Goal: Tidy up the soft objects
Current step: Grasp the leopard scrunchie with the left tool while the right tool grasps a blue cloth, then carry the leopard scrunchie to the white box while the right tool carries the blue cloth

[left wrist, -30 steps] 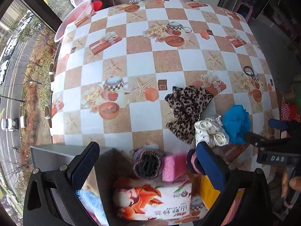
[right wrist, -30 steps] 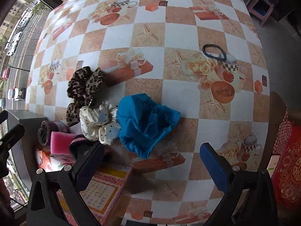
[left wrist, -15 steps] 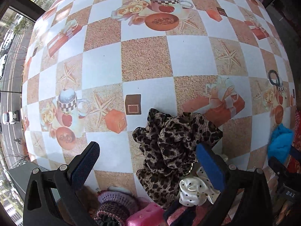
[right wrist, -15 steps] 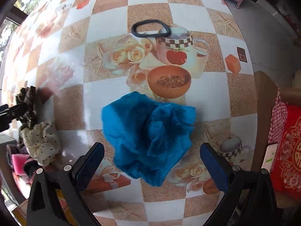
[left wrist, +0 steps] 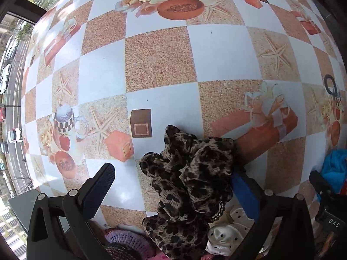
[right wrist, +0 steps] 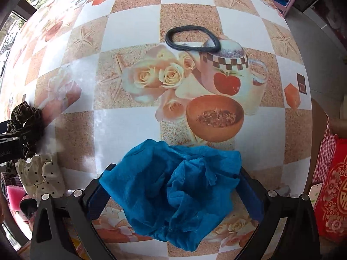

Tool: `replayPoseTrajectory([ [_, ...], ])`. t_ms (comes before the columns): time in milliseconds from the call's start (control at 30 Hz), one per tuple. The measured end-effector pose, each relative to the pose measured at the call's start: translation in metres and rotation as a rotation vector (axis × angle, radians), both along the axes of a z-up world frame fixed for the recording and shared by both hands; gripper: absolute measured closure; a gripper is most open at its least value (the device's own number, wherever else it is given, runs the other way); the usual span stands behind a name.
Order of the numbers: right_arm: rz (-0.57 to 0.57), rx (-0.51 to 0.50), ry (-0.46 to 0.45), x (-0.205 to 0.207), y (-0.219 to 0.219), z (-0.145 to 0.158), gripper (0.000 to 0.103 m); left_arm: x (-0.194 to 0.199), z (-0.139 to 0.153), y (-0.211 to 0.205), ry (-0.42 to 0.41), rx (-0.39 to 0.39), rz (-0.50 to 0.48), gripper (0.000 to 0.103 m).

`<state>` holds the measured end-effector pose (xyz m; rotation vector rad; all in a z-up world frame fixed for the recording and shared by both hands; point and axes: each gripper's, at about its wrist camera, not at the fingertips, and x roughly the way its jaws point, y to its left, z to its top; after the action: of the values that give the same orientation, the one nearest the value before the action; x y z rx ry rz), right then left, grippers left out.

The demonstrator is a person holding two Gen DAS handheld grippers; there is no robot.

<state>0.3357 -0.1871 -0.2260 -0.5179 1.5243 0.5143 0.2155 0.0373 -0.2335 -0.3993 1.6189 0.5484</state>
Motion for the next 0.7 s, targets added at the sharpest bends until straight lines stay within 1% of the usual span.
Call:
replayPoseTrajectory([
  [67,-0.002,0.007,0.001,0.001,-0.007,0.001,0.000,-0.001,-0.001,0.003,-0.007,-0.024,0.024,0.000],
  [100,0.000,0.002,0.000,-0.003,-0.006,0.001,0.000,-0.003,-0.004,0.006,-0.011,-0.045,0.052,0.000],
  [200,0.009,-0.014,0.022,0.002,-0.007,0.000,0.000,-0.009,-0.013,0.016,-0.008,-0.116,0.131,0.000],
  [267,0.016,-0.030,0.039,0.003,0.000,-0.001,0.000,-0.010,-0.014,0.019,-0.006,-0.134,0.132,0.000],
  [300,0.016,-0.035,0.042,0.003,-0.004,0.000,0.002,-0.010,-0.013,0.018,-0.014,-0.135,0.127,0.003],
  [333,0.019,-0.027,0.033,-0.001,-0.001,0.003,0.010,-0.010,-0.011,0.017,-0.030,-0.137,0.117,0.006],
  [367,0.025,-0.020,0.022,-0.002,-0.002,0.004,0.021,-0.010,-0.009,0.014,-0.037,-0.132,0.103,0.011],
  [400,0.033,-0.011,0.013,-0.006,-0.002,0.008,0.028,-0.009,-0.005,0.011,-0.050,-0.125,0.083,0.021],
  [433,0.043,-0.001,0.005,-0.009,-0.001,0.011,0.046,-0.007,-0.001,0.007,-0.065,-0.118,0.055,0.028],
  [467,0.056,0.009,0.002,-0.011,-0.002,0.014,0.059,-0.005,0.004,0.003,-0.079,-0.112,0.023,0.051],
  [500,0.061,0.025,0.014,-0.011,-0.003,0.015,0.060,-0.002,0.007,0.000,-0.094,-0.134,0.001,0.075],
  [533,0.056,0.041,0.023,-0.010,-0.004,0.017,0.063,-0.001,0.010,-0.001,-0.111,-0.170,-0.002,0.077],
  [567,0.048,0.050,0.025,-0.010,-0.007,0.018,0.065,-0.001,0.013,-0.002,-0.122,-0.178,-0.005,0.078],
  [700,-0.006,0.124,0.037,-0.008,-0.019,0.034,0.065,-0.004,0.037,-0.007,-0.172,-0.125,-0.031,0.078],
])
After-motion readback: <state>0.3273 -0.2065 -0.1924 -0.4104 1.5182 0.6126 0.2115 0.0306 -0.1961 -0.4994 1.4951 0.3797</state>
